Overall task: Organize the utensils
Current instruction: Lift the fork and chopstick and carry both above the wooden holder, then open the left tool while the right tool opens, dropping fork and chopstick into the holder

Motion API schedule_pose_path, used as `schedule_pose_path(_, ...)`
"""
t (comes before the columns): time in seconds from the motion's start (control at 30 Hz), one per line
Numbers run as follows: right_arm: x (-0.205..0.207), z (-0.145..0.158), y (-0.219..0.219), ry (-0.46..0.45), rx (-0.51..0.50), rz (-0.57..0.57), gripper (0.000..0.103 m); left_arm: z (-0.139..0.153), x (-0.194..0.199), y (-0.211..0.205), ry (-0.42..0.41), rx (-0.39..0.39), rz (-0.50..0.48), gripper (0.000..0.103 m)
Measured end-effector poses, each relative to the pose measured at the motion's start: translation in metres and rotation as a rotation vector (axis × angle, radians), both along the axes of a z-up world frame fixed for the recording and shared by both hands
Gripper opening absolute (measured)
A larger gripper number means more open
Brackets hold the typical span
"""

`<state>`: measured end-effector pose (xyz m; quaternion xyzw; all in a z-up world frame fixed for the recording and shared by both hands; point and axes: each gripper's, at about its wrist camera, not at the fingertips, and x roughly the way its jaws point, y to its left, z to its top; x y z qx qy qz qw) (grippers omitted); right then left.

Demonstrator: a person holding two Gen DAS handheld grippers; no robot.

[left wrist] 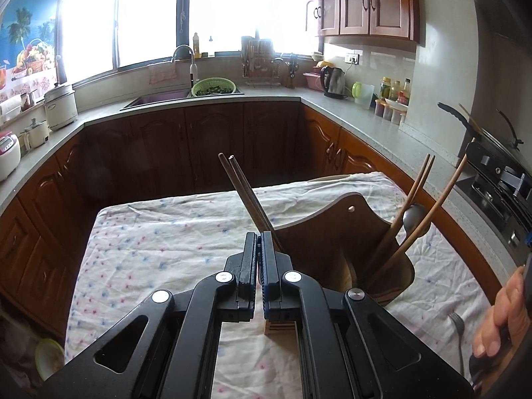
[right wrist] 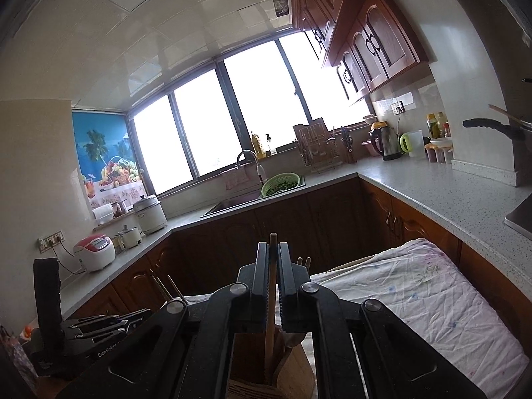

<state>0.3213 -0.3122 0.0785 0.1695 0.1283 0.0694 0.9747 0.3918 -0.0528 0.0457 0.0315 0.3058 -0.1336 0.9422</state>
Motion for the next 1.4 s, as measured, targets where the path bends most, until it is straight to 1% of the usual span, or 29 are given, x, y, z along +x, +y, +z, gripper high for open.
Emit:
schedule_pose_path(0.2, 0.005, -0.010, -0.002, 0.031, 0.006, 0.002, 0.005, -0.009, 0.005, -0.015, 0.020, 0.037, -0.026, 0.002)
schedule_pose_path(0.33, 0.008, -0.023, 0.000, 0.065, 0.010, 0.005, 0.005, -0.014, 0.003, -0.019, 0.002, 0.064, -0.019, 0.002)
schedule_pose_path(0.37, 0.007, -0.025, 0.000, 0.061, 0.013, -0.001, 0.005, -0.014, 0.003, -0.020, 0.004, 0.065, -0.020, 0.002)
schedule_pose_path(0.83, 0.009, -0.026, -0.008, 0.084, 0.046, 0.007, 0.005, -0.018, 0.005, -0.017, 0.014, 0.040, -0.010, 0.003)
schedule_pose_path(0.9, 0.009, -0.027, -0.009, 0.092, 0.052, 0.010, 0.009, -0.018, 0.005, -0.018, 0.015, 0.041, -0.009, 0.003)
schedule_pose_path(1.03, 0.011, -0.028, -0.012, 0.106, 0.072, 0.012, 0.011, -0.019, 0.005, -0.017, 0.024, 0.032, -0.005, 0.004)
schedule_pose_path(1.07, 0.011, -0.028, -0.013, 0.111, 0.076, 0.009, 0.014, -0.019, 0.004, -0.016, 0.028, 0.028, -0.005, 0.005)
schedule_pose_path(1.1, 0.011, -0.029, -0.013, 0.117, 0.078, 0.003, 0.016, -0.019, 0.004, -0.015, 0.029, 0.025, -0.005, 0.011)
schedule_pose_path(1.13, 0.010, -0.029, -0.013, 0.122, 0.080, 0.001, 0.021, -0.019, 0.003, -0.015, 0.026, 0.025, -0.001, 0.022)
schedule_pose_path(1.17, 0.010, -0.029, -0.014, 0.125, 0.083, 0.002, 0.027, -0.019, 0.001, -0.015, 0.020, 0.028, 0.005, 0.028)
schedule_pose_path(1.2, 0.009, -0.030, -0.014, 0.126, 0.084, 0.001, 0.030, -0.019, -0.001, -0.014, 0.012, 0.028, 0.010, 0.035)
schedule_pose_path(1.3, 0.007, -0.030, -0.015, 0.127, 0.089, 0.000, 0.041, -0.019, -0.003, -0.013, 0.015, 0.020, 0.016, 0.038)
schedule_pose_path(1.33, 0.006, -0.031, -0.015, 0.127, 0.096, 0.002, 0.048, -0.019, -0.003, -0.012, 0.017, 0.017, 0.019, 0.040)
schedule_pose_path(1.37, 0.006, -0.031, -0.016, 0.128, 0.103, 0.003, 0.052, -0.019, -0.004, -0.011, 0.017, 0.015, 0.021, 0.042)
schedule_pose_path(1.4, 0.005, -0.032, -0.017, 0.130, 0.109, 0.006, 0.053, -0.019, -0.005, -0.010, 0.015, 0.014, 0.025, 0.046)
